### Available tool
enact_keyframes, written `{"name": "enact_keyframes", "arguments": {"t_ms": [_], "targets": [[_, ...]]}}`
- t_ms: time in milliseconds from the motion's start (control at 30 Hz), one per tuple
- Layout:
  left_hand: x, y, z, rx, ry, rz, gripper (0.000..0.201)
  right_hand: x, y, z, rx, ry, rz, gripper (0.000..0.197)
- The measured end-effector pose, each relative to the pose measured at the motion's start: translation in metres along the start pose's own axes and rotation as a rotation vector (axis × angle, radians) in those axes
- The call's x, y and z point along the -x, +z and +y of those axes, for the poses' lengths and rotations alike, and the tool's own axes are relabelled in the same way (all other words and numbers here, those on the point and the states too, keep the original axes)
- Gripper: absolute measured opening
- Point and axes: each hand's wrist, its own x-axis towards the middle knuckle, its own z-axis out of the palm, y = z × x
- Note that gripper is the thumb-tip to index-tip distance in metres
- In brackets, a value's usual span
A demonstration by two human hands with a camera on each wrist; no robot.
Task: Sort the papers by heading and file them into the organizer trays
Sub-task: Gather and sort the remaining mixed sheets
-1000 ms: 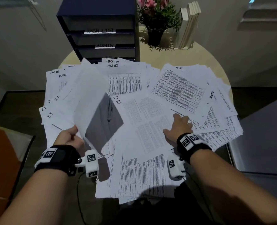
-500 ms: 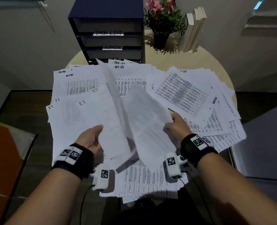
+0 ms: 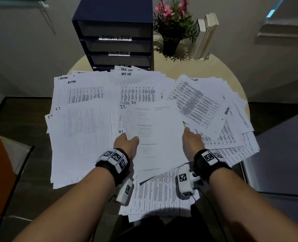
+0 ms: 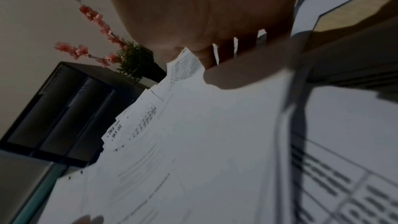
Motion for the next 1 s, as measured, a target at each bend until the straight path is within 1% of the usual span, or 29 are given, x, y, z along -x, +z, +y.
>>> {"name": "enact_keyframes", "arguments": {"t_ms": [33, 100, 133, 167, 233, 300, 333, 367, 400, 433, 467, 500, 533, 567, 600, 700, 767, 800, 833, 867, 933, 1000], "targets": [[0.003, 0.004, 0.001, -0.050, 0.037, 0.010, 0.017, 0.001, 0.002, 0.002, 0.047, -0.026, -0.007, 0.071], [0.007, 0.012, 0.002, -0.173, 0.144, 0.063, 0.019, 0.004, 0.002, 0.004, 0.196, -0.076, -0.044, 0.046], [0.008, 0.015, 0.003, -0.275, 0.214, 0.090, 0.021, 0.006, 0.001, 0.003, 0.238, -0.088, -0.066, 0.039], [0.009, 0.017, 0.004, -0.379, 0.281, 0.103, 0.022, 0.006, 0.001, 0.004, 0.281, -0.097, -0.080, 0.038], [0.013, 0.019, 0.007, -0.474, 0.433, 0.109, 0.019, 0.007, -0.001, 0.002, 0.303, -0.119, -0.074, 0.042], [0.023, 0.018, 0.012, -0.426, 0.580, 0.127, 0.018, 0.006, -0.005, -0.001, 0.254, -0.156, -0.054, 0.054], [0.029, 0.016, 0.016, -0.371, 0.628, 0.148, 0.017, 0.006, -0.007, -0.004, 0.179, -0.176, -0.030, 0.064], [0.034, 0.011, 0.020, -0.308, 0.660, 0.165, 0.017, 0.006, -0.011, -0.006, 0.040, -0.200, -0.018, 0.072], [0.039, 0.006, 0.025, -0.240, 0.680, 0.177, 0.020, 0.009, -0.017, -0.011, -0.153, -0.228, -0.032, 0.077], [0.041, -0.001, 0.030, -0.164, 0.680, 0.178, 0.023, 0.012, -0.022, -0.016, -0.390, -0.239, -0.056, 0.076], [0.044, -0.008, 0.036, -0.087, 0.670, 0.172, 0.028, 0.018, -0.029, -0.025, -0.594, -0.244, -0.090, 0.068], [0.043, -0.016, 0.041, -0.015, 0.661, 0.160, 0.042, 0.023, -0.037, -0.036, -0.749, -0.260, -0.086, 0.056], [0.043, -0.022, 0.046, 0.043, 0.672, 0.149, 0.055, 0.027, -0.043, -0.048, -0.786, -0.301, -0.035, 0.045], [0.040, -0.028, 0.049, 0.079, 0.701, 0.146, 0.060, 0.030, -0.047, -0.059, -0.814, -0.367, 0.013, 0.041], [0.039, -0.032, 0.054, 0.095, 0.743, 0.153, 0.058, 0.035, -0.051, -0.069, -0.817, -0.418, 0.053, 0.038], [0.037, -0.037, 0.063, 0.122, 0.863, 0.214, 0.045, 0.052, -0.058, -0.091, -0.841, -0.540, 0.154, 0.029], [0.038, -0.044, 0.063, 0.156, 0.903, 0.228, 0.042, 0.065, -0.057, -0.098, -0.908, -0.644, 0.166, 0.035], [0.037, -0.047, 0.060, 0.174, 0.910, 0.224, 0.041, 0.070, -0.055, -0.098, -0.911, -0.678, 0.147, 0.039], [0.035, -0.049, 0.056, 0.188, 0.905, 0.215, 0.040, 0.072, -0.050, -0.094, -0.889, -0.673, 0.121, 0.043], [0.033, -0.049, 0.050, 0.190, 0.877, 0.207, 0.039, 0.071, -0.041, -0.089, -0.851, -0.637, 0.081, 0.046], [0.028, -0.044, 0.040, 0.180, 0.768, 0.180, 0.042, 0.065, -0.023, -0.077, -0.754, -0.539, 0.033, 0.050], [0.025, -0.039, 0.035, 0.147, 0.665, 0.144, 0.047, 0.057, -0.008, -0.069, -0.658, -0.460, 0.036, 0.055]]}}
